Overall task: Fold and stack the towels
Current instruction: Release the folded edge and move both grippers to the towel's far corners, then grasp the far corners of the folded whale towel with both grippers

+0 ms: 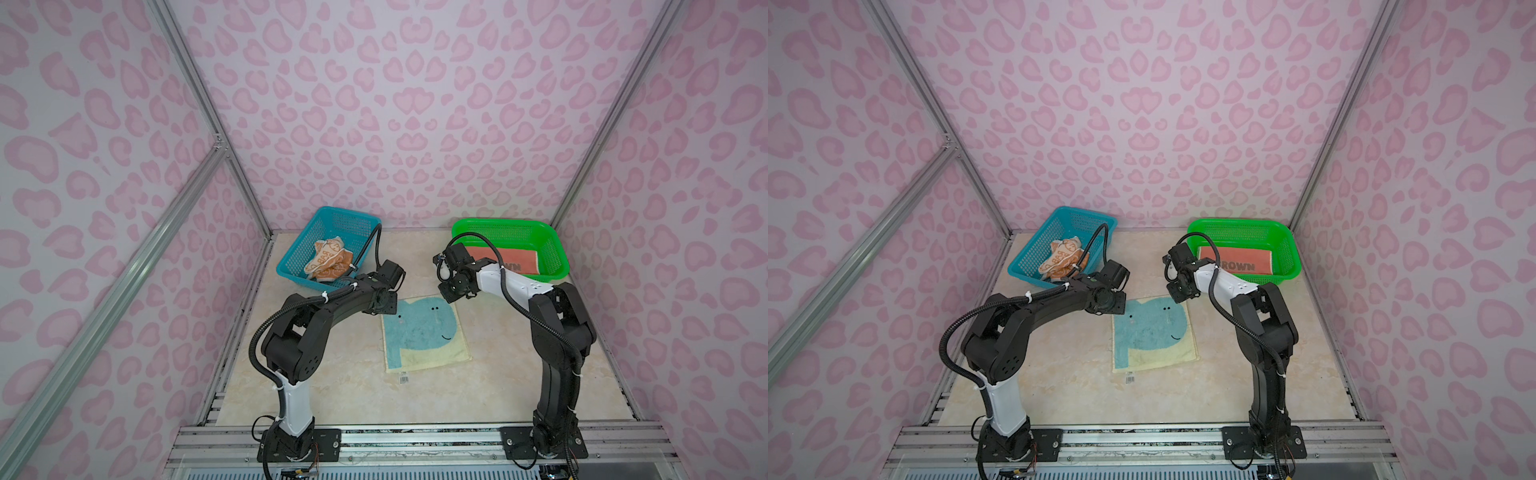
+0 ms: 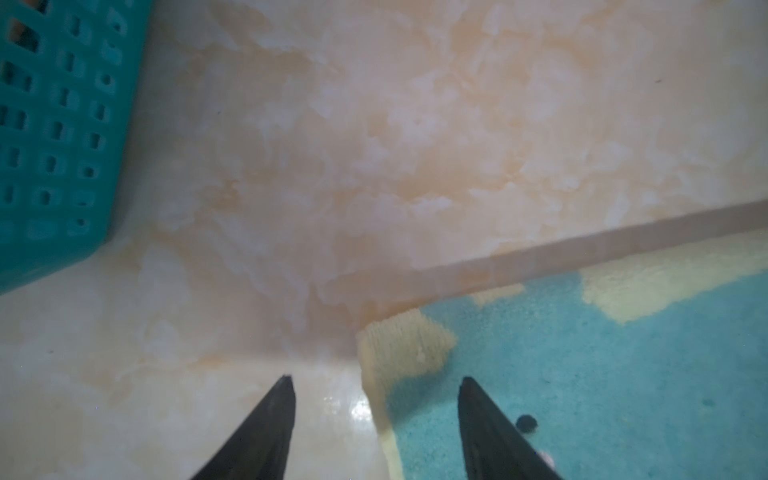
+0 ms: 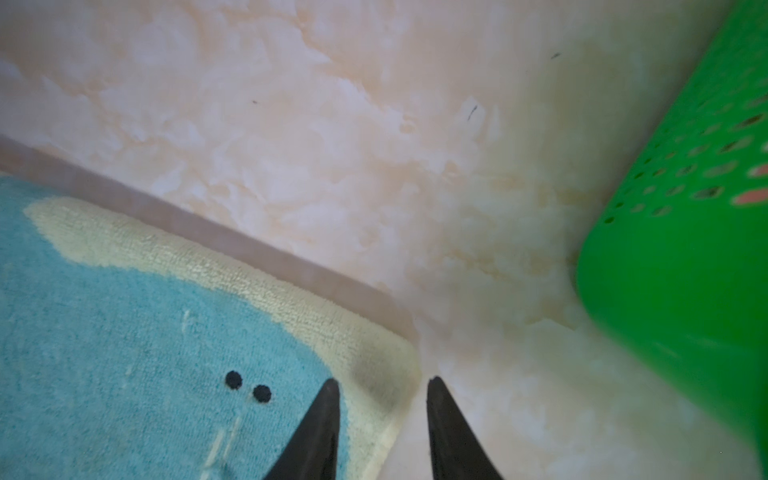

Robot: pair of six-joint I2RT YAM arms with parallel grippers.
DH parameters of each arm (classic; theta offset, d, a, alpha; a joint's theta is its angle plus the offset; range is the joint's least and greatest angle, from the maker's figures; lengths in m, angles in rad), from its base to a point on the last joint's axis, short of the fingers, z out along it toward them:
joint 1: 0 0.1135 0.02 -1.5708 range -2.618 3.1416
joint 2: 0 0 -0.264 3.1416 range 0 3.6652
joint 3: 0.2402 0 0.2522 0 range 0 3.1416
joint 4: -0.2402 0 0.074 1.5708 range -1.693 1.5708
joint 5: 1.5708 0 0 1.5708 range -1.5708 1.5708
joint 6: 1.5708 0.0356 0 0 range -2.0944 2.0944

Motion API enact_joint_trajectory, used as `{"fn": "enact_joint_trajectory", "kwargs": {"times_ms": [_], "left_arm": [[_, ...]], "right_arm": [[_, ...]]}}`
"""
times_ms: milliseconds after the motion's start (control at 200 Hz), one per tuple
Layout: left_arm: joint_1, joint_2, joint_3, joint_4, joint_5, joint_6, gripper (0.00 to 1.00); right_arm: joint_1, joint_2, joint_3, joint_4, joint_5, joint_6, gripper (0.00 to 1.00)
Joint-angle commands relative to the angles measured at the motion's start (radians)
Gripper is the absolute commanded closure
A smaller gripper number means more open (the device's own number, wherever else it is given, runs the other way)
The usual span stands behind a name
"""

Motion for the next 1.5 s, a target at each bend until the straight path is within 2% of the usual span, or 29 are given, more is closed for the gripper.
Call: {"fn": "enact_joint_trajectory", "kwargs": {"times_ms": [0,310,545,760,960,1100,1495], "left_arm": [[0.005,0.03,0.017,0.028,-0.005,-0.004,0.36],[0.01,0.095,0.049,0.029,-0.002,0.012,0.41],[0.012,0.111,0.05,0.027,0.023,0.018,0.58],[0.012,0.118,0.045,0.017,0.024,0.029,0.68],[0.014,0.109,0.044,0.009,0.019,0.041,0.68],[0.014,0.092,0.03,-0.001,0.001,0.047,0.71],[0.015,0.039,-0.043,0.014,0.002,0.039,0.71]], "right_arm": [[0.0,0.019,0.011,-0.006,-0.002,-0.04,0.64],[-0.001,0.021,0.035,-0.056,0.013,-0.192,0.64],[-0.005,0.046,0.098,-0.157,-0.003,-0.452,0.64],[-0.024,0.117,0.222,-0.255,-0.055,-0.582,0.65],[-0.023,0.197,0.322,-0.311,-0.029,-0.622,0.67],[-0.013,0.19,0.308,-0.313,-0.048,-0.66,0.67],[-0.004,0.251,0.355,-0.349,-0.046,-0.699,0.66]]}}
